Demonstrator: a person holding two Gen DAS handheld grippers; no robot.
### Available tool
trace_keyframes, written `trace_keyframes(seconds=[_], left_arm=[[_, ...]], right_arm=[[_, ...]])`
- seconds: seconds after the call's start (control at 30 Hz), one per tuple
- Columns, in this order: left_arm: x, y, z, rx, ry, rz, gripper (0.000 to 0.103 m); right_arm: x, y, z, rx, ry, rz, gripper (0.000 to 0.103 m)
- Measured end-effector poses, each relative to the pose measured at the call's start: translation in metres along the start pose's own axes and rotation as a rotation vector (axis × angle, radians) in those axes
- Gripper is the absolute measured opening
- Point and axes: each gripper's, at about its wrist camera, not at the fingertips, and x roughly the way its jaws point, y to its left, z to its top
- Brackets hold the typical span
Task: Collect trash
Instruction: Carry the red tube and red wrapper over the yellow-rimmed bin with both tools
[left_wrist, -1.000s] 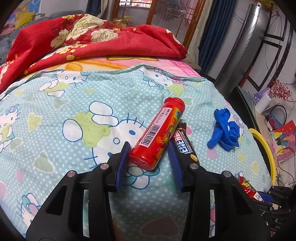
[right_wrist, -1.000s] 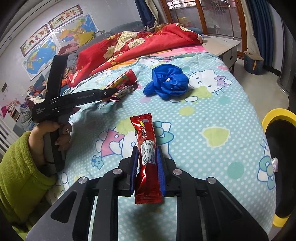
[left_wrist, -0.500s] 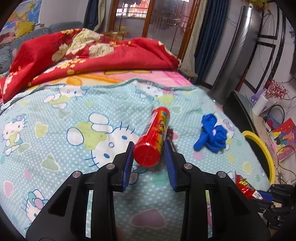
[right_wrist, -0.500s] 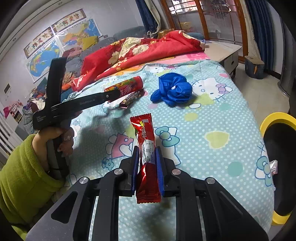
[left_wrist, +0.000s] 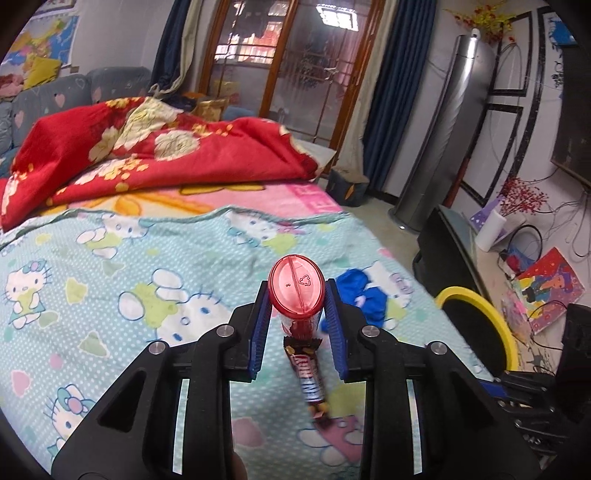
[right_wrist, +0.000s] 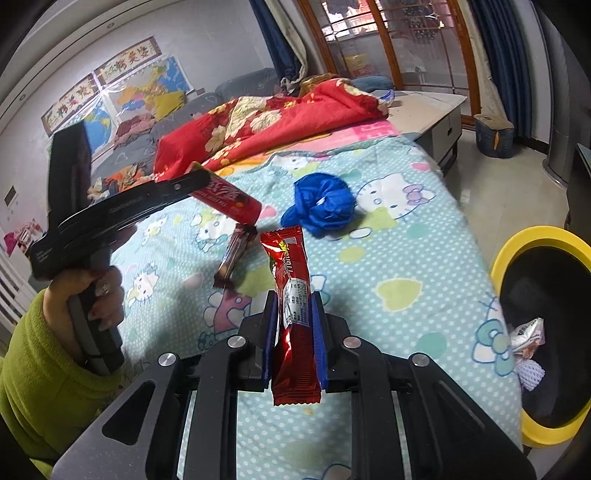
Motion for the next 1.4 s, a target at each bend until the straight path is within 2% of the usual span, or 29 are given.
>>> trace_keyframes(seconds=[0.27,0.63,1.4], left_arm=[[-0.012,-0.029,0.004,0.04,-0.029,-0.062,0.022],[-0.019,-0.072,0.0,0.102,-0.031,-0.148,0.022],[-0.006,-0.151,-0.023,0.218,0.028,-0.276,0.022]], right_arm=[[-0.019,-0.02,0.009,0.048,-0.049,-0.033,0.017],[-0.041,-0.05,0.017,0.105,-0.108,-0.085,0.017],[-0.082,-0.12,0.016,0.231,-0.203,-0.227,0.017]])
